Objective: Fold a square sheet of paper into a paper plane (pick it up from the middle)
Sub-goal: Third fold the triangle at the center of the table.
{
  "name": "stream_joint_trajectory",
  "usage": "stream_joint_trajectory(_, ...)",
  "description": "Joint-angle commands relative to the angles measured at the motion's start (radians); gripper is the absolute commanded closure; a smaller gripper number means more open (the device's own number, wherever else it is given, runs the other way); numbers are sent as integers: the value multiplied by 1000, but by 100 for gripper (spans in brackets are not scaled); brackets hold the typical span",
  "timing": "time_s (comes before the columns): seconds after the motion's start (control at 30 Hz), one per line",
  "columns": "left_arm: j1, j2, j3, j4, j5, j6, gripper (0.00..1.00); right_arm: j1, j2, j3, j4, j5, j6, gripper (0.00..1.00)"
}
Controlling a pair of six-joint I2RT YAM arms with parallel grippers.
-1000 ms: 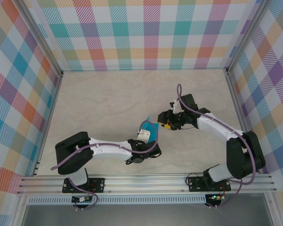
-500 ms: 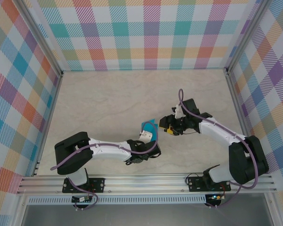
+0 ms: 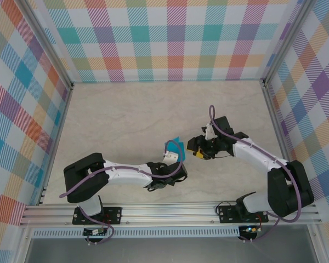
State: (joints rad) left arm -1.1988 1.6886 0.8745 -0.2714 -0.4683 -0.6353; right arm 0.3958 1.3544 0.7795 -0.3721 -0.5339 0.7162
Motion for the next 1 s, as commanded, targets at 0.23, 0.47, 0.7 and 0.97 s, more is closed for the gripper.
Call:
stream_joint_trajectory(0.23,15,42,0,47,51,-29,100,-4,-12,7,-86,61,-53,46)
stream_joint_trajectory(0.47,15,40,2,48,61,-33,97,-7,5,-12,-72,90,-39,47)
stream_joint_trajectory(0.7,31,32,18,56,96,-27,85,-24,11,0,-104,87,-67,49)
stream_joint_trajectory(0.97,50,35,89,49,151,-14,75,-35,-27,-28,-93,55,-82,48)
